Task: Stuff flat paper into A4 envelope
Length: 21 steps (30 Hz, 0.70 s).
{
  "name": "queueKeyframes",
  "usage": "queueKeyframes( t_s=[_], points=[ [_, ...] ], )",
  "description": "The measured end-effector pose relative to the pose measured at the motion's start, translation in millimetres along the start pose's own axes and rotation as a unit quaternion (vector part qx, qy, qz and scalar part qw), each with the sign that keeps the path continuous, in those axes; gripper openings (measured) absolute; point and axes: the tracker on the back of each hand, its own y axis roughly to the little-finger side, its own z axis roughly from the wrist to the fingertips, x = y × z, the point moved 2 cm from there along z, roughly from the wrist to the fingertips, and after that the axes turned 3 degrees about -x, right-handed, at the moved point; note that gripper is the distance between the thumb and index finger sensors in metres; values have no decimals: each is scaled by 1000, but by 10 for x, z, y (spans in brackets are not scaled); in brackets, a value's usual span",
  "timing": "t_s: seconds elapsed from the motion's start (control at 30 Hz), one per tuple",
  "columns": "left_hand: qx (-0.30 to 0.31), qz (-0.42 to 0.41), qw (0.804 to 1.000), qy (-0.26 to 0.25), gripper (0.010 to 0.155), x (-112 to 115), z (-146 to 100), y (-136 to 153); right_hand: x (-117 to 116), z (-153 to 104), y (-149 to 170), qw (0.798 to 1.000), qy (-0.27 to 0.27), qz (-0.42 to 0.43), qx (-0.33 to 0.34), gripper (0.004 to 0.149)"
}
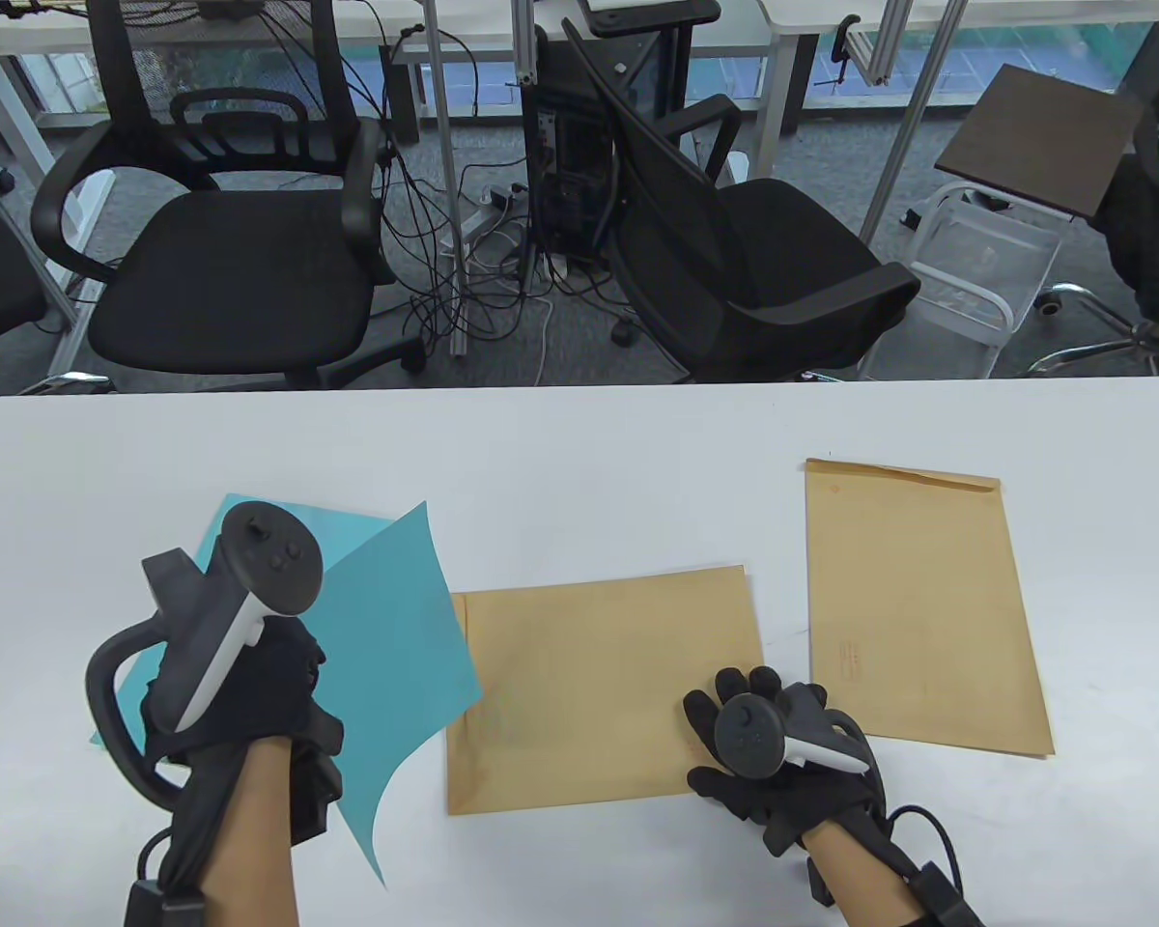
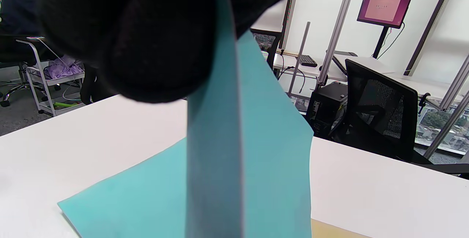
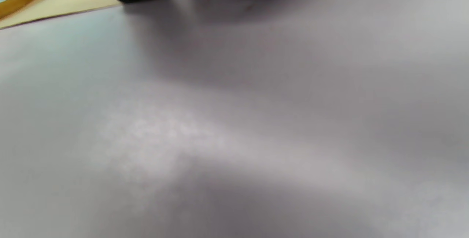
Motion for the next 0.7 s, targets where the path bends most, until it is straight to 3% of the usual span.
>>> queueKeyframes(
  t_s=[0.37, 0.7],
  points=[
    [-7, 37, 999, -13, 42, -172, -89, -83, 0, 2, 1, 1000, 0, 0, 0, 77],
    [1, 17, 999, 32, 42, -172, -103, -26, -1, 3, 3, 1000, 0, 1, 0, 77]
  ],
)
